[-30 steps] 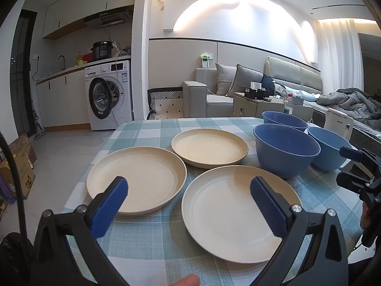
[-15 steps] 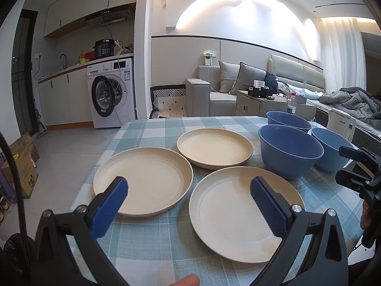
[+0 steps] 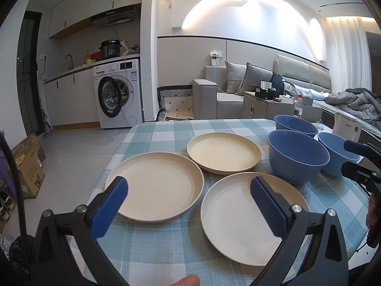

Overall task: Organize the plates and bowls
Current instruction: 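Move both tools forward toward the rim of the nearest cream plate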

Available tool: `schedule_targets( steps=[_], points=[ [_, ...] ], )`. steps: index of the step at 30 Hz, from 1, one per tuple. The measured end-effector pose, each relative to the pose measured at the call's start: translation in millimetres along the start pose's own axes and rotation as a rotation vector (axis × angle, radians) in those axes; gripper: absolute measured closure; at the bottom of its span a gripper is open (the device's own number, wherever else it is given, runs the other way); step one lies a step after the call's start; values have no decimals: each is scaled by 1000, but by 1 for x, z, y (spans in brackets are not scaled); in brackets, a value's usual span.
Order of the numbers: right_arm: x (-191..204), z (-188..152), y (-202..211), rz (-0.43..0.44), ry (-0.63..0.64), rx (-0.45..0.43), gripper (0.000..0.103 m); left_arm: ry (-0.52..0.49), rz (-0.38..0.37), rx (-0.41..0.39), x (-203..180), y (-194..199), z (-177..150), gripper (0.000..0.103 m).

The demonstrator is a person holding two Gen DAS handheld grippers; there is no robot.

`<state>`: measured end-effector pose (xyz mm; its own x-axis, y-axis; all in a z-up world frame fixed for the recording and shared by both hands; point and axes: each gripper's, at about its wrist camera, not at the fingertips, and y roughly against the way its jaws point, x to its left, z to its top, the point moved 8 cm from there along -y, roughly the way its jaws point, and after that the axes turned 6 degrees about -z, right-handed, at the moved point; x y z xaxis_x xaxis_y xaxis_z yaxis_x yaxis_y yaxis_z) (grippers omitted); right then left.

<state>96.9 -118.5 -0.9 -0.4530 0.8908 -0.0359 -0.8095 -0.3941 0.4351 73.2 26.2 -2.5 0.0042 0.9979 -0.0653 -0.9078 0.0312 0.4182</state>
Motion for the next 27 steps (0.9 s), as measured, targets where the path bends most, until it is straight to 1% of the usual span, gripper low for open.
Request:
schedule_targets(
  steps=[12,17,27],
  points=[
    [16,26,-14,19,19,15,0,5,45,38,16,-10,2,0],
    [17,36,-22,29,-2,32,0,-3,50,43,19,-14,6,0],
    [17,41,-39,37,-52,83,0,18,75,64,34,-23,14,0]
  ],
)
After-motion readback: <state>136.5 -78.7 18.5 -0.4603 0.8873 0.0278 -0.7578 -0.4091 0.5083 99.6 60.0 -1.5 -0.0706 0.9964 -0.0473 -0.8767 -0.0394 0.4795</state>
